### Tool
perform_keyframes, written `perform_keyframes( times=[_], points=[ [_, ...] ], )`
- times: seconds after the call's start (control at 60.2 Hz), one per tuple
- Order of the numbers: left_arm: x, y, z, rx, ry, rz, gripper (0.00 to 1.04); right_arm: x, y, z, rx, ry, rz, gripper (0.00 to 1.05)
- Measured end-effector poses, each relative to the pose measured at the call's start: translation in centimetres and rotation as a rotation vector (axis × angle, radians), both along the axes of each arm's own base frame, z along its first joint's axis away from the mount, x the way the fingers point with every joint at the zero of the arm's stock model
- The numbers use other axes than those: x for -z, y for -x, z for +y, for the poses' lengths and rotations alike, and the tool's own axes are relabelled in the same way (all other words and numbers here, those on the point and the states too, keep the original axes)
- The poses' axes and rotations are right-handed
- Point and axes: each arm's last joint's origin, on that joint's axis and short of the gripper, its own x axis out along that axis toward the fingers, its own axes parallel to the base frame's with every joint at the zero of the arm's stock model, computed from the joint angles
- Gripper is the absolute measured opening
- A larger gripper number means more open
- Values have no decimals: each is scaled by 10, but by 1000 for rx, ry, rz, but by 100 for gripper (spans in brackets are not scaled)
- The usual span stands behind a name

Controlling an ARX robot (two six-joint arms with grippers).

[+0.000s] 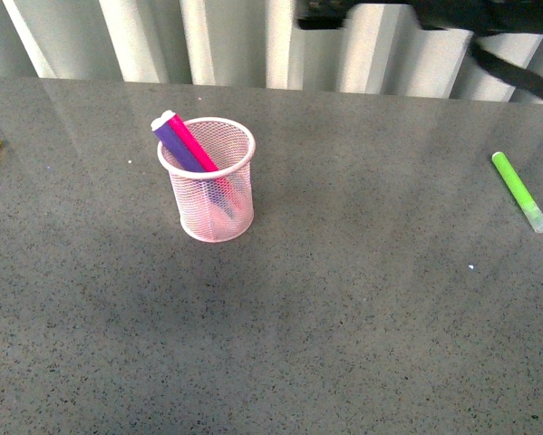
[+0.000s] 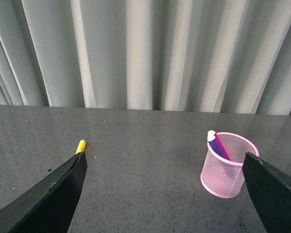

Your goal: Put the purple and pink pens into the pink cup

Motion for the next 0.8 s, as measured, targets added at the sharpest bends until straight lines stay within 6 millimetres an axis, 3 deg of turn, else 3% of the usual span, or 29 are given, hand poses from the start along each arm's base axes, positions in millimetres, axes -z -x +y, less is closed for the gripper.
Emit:
perform_keyframes(
  times=[0.1,0.15,0.233,0.399,0.615,0.798],
  points=[
    [0,0,0,1,0,0,98,1,0,0,-2,-4,5,98],
    [0,0,0,1,0,0,98,2,3,-2,71,19,-77,92],
    [0,0,0,-3,0,0,98,6,25,-19,164,34,-231,74],
    [0,0,0,1,0,0,98,8,71,-65,208,46,-273,40],
    [0,0,0,0,0,0,98,17,109,-91,194,50,-268,3],
    [0,0,0,0,0,0,98,27,136,-106,205,57,-249,3]
  ],
)
